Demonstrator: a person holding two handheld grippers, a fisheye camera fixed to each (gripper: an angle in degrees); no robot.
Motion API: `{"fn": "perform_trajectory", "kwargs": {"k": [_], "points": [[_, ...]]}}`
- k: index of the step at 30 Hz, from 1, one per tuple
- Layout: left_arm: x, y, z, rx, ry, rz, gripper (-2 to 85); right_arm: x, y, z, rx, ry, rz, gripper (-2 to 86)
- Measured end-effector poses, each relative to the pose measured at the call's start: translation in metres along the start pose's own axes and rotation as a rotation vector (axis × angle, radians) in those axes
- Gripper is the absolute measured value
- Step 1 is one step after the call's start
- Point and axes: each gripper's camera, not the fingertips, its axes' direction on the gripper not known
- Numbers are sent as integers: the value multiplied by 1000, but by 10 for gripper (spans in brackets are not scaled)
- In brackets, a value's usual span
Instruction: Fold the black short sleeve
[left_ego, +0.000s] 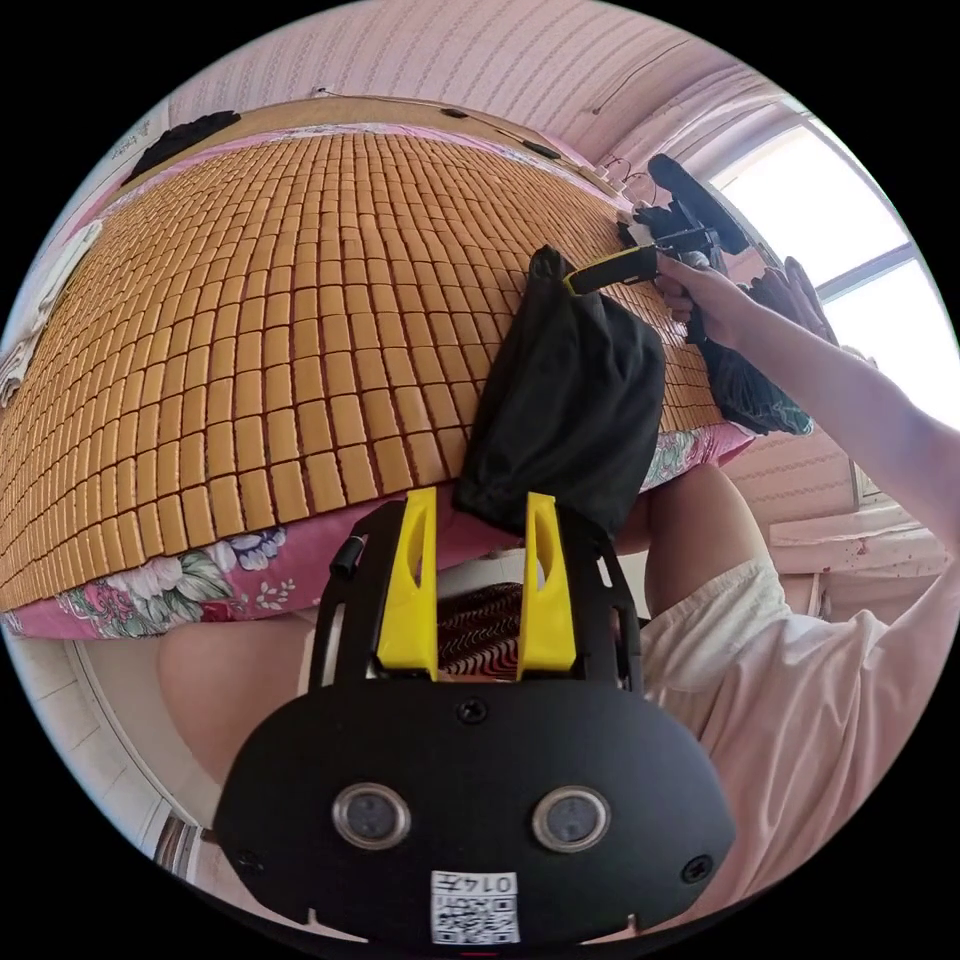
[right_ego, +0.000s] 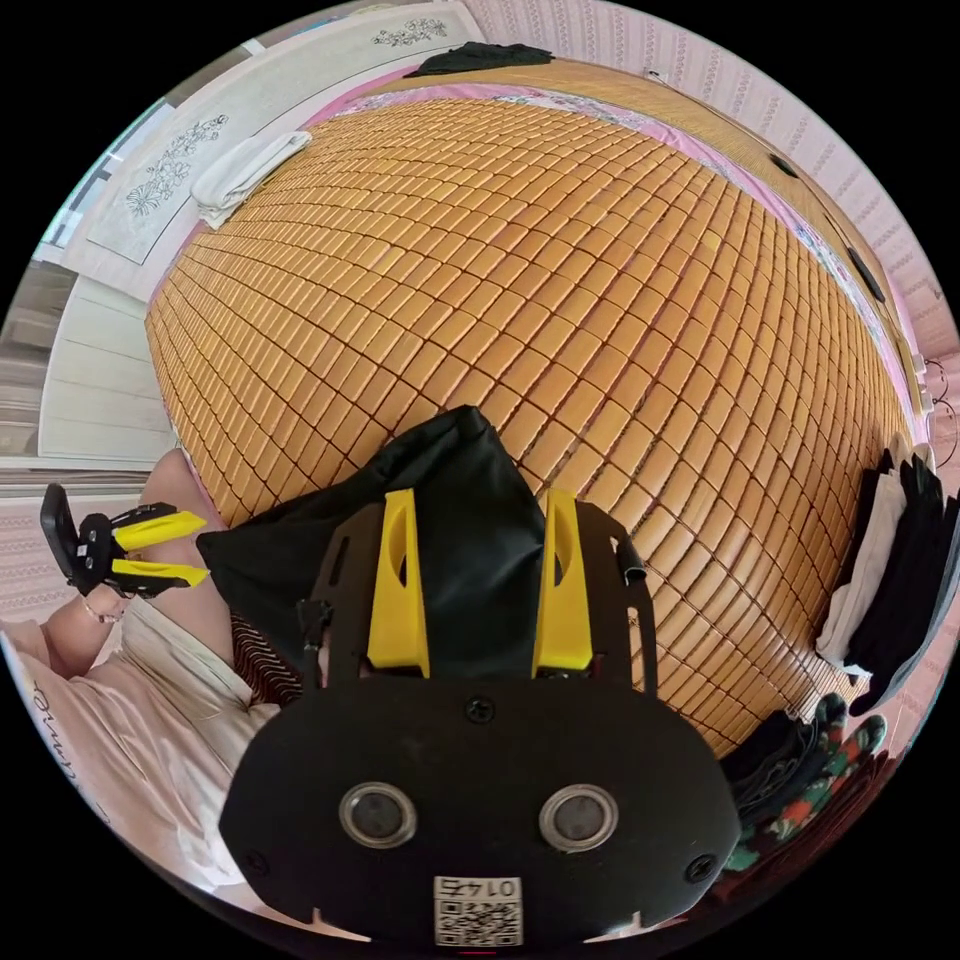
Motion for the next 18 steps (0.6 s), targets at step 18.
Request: {"fn": "perform_trajectory", "kwargs": {"k": [18], "points": [[72,26,-50,101,39,145,-9,-40,150,-117,427,-115,0,42]]}}
